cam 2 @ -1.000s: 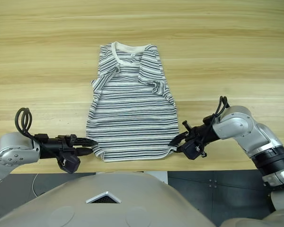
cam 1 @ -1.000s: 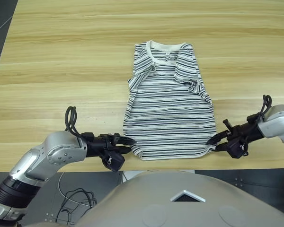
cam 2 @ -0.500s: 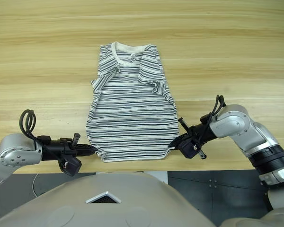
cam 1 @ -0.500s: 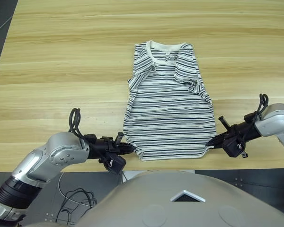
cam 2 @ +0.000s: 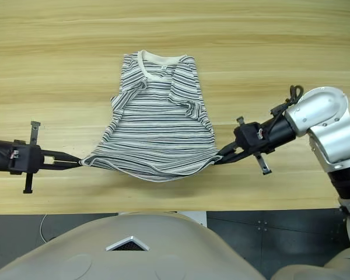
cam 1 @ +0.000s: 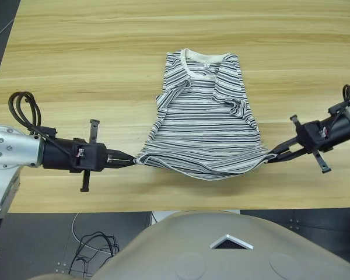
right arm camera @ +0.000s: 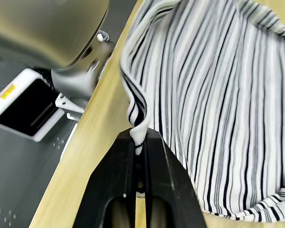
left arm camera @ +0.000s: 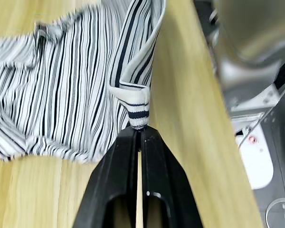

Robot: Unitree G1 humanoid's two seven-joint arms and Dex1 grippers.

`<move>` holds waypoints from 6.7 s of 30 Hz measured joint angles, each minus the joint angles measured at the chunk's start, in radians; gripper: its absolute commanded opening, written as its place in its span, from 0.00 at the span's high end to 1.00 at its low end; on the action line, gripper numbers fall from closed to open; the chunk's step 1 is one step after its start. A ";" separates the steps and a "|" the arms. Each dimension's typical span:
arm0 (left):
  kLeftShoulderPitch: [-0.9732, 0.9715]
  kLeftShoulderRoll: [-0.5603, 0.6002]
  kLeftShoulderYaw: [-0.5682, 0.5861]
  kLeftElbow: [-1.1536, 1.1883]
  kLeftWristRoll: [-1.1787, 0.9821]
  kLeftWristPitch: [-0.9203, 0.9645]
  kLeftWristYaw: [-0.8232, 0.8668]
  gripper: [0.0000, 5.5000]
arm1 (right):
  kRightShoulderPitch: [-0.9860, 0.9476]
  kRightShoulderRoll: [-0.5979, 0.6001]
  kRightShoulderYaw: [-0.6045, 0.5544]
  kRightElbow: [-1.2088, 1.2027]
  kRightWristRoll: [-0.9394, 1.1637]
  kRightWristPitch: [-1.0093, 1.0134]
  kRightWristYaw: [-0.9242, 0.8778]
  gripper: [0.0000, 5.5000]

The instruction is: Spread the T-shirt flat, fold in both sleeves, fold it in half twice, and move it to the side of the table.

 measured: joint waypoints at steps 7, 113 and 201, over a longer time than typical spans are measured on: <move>0.137 -0.023 0.099 -0.076 -0.068 -0.018 -0.126 0.98 | 0.045 -0.113 0.080 -0.014 0.160 -0.014 0.005 0.98; -1.179 -0.504 -1.048 1.554 1.922 -0.506 1.705 0.79 | -0.360 0.642 -0.028 0.758 -0.765 -0.201 -0.393 0.68; -1.172 -0.349 -0.859 1.238 1.574 -0.646 1.768 0.79 | -0.213 0.612 -0.117 0.506 -0.606 0.076 -0.473 0.68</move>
